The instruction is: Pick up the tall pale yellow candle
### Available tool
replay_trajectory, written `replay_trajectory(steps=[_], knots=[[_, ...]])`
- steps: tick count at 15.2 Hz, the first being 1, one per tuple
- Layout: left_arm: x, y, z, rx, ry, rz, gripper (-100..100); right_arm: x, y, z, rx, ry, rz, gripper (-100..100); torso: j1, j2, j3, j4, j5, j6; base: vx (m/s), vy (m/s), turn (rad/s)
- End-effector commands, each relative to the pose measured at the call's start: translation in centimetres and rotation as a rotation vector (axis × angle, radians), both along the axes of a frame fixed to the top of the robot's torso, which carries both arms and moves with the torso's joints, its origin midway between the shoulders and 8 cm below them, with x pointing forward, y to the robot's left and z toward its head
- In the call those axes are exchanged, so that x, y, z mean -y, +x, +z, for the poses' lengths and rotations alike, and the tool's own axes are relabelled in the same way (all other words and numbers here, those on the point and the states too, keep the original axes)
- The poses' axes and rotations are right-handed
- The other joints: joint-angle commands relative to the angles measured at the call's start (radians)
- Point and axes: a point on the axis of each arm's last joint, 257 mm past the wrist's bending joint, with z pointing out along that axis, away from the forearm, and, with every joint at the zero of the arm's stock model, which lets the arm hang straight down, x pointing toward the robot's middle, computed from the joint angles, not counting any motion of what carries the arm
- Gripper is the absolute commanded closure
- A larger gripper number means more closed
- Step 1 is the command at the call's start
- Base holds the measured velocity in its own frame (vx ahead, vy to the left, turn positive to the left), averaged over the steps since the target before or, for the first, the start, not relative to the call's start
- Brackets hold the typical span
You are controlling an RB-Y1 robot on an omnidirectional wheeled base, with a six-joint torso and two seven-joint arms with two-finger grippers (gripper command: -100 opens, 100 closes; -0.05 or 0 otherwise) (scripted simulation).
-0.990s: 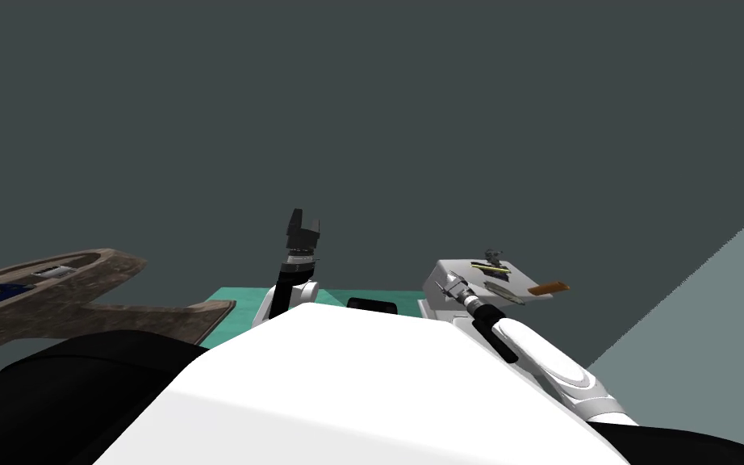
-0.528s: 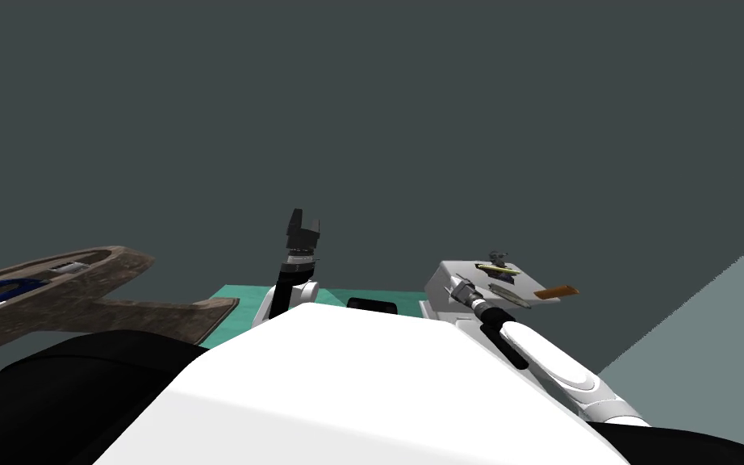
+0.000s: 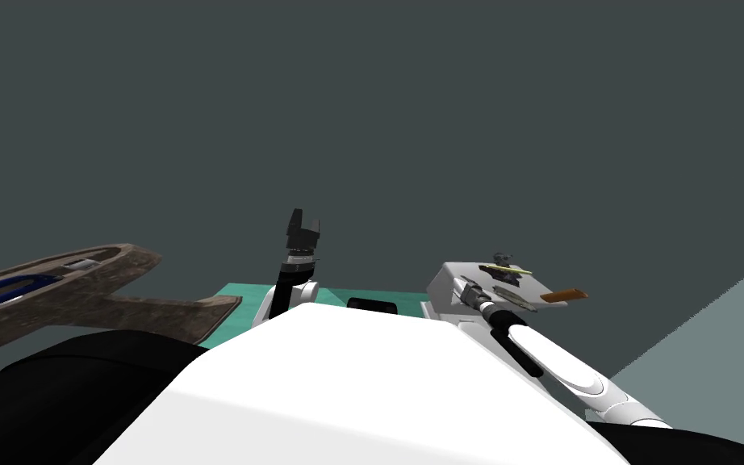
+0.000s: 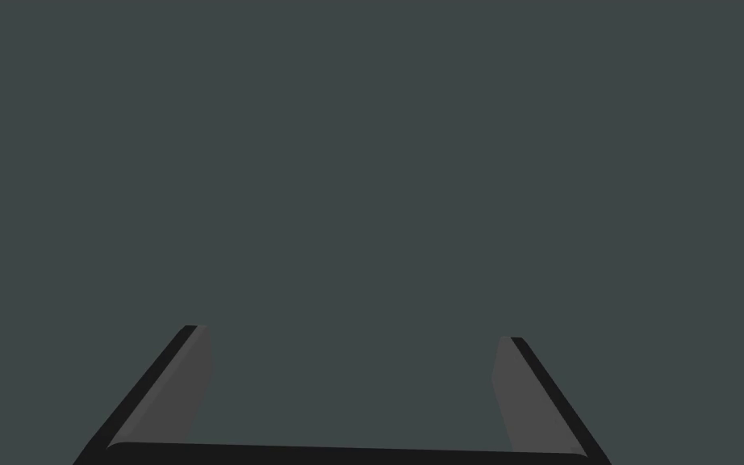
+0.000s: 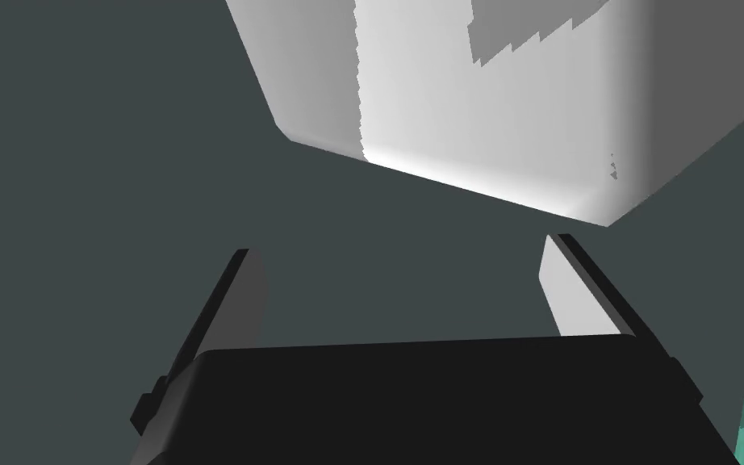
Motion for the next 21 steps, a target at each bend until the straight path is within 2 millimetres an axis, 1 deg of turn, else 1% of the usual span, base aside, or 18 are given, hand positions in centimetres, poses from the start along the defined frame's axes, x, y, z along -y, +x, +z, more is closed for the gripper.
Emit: replay_trajectory(steps=[1,3,4,5,6,7,11,12,13,14,15,17,18,19,21], knots=[[0.0,0.0,0.0,0.0,0.0,0.0,0,0.9,-0.1,0.1,-0.001,-0.048,0.012,-100,0.0,0.0,0.0,0.0,0.0,0.0,0.002,0.022,0.02],[0.0,0.0,0.0,0.0,0.0,0.0,0,1.7,-0.3,0.1,-0.009,-0.097,0.028,-100,0.0,0.0,0.0,0.0,0.0,0.0,0.001,0.016,0.017],[0.0,0.0,0.0,0.0,0.0,0.0,0,1.2,-0.3,0.0,-0.004,-0.071,0.019,-100,0.0,0.0,0.0,0.0,0.0,0.0,0.001,0.008,0.007],[0.0,0.0,0.0,0.0,0.0,0.0,0,1.3,-0.7,-0.9,-0.006,-0.076,0.005,-100,-0.001,0.0,0.0,0.0,0.0,0.0,0.046,-0.017,0.091],[0.0,0.0,0.0,0.0,0.0,0.0,0,1.4,-0.5,-0.2,-0.005,-0.078,0.015,-100,-0.002,-0.001,-0.001,0.0,-0.001,0.0,0.043,-0.019,0.056],[0.0,0.0,0.0,0.0,0.0,0.0,0,1.4,-0.5,-0.3,-0.005,-0.077,0.013,100,-0.003,-0.002,-0.001,0.0,-0.001,0.0,0.013,-0.006,0.003],[0.0,0.0,0.0,0.0,0.0,0.0,0,1.4,-0.5,-0.3,-0.005,-0.077,0.013,100,-0.002,0.0,0.0,0.0,-0.001,0.0,0.001,-0.001,0.0],[0.0,0.0,0.0,0.0,0.0,0.0,0,1.3,-0.8,-1.2,-0.006,-0.075,0.001,100,-0.002,0.0,0.0,0.0,-0.001,0.0,0.033,-0.016,0.06],[0.0,0.0,0.0,0.0,0.0,0.0,0,1.3,-0.4,-0.1,-0.005,-0.076,0.019,100,-0.002,-0.001,0.0,0.0,-0.001,0.0,0.011,-0.009,-0.042],[0.0,0.0,0.0,0.0,0.0,0.0,0,1.3,-0.6,-0.6,-0.007,-0.072,0.01,100,-0.002,-0.001,0.0,0.0,-0.001,0.0,-0.01,0.002,-0.047],[0.0,0.0,0.0,0.0,0.0,0.0,0,1.8,1.8,2.2,0.072,-0.11,0.01,-100,-0.002,0.0,0.0,0.0,-0.001,0.0,-0.068,-0.057,-0.181],[0.0,0.0,0.0,0.0,0.0,0.0,0,2.1,3.0,3.8,0.117,-0.13,0.01,-100,-0.007,0.006,0.003,0.001,-0.001,0.001,-0.127,-0.119,-0.188],[0.0,0.0,0.0,0.0,0.0,0.0,0,2.1,3.0,3.8,0.117,-0.12,0.003,-100,-0.01,0.008,0.005,0.002,-0.002,0.001,-0.112,-0.11,-0.031],[0.0,0.0,0.0,0.0,0.0,0.0,0,2.5,4.9,6.5,0.19,-0.162,0.008,-100,-0.01,0.009,0.005,0.002,-0.003,0.001,-0.115,-0.144,-0.122],[0.0,0.0,0.0,0.0,0.0,0.0,0,2.5,4.9,6.5,0.19,-0.162,0.008,-100,-0.017,0.008,0.004,0.0,-0.005,0.002,-0.113,-0.121,-0.101]])
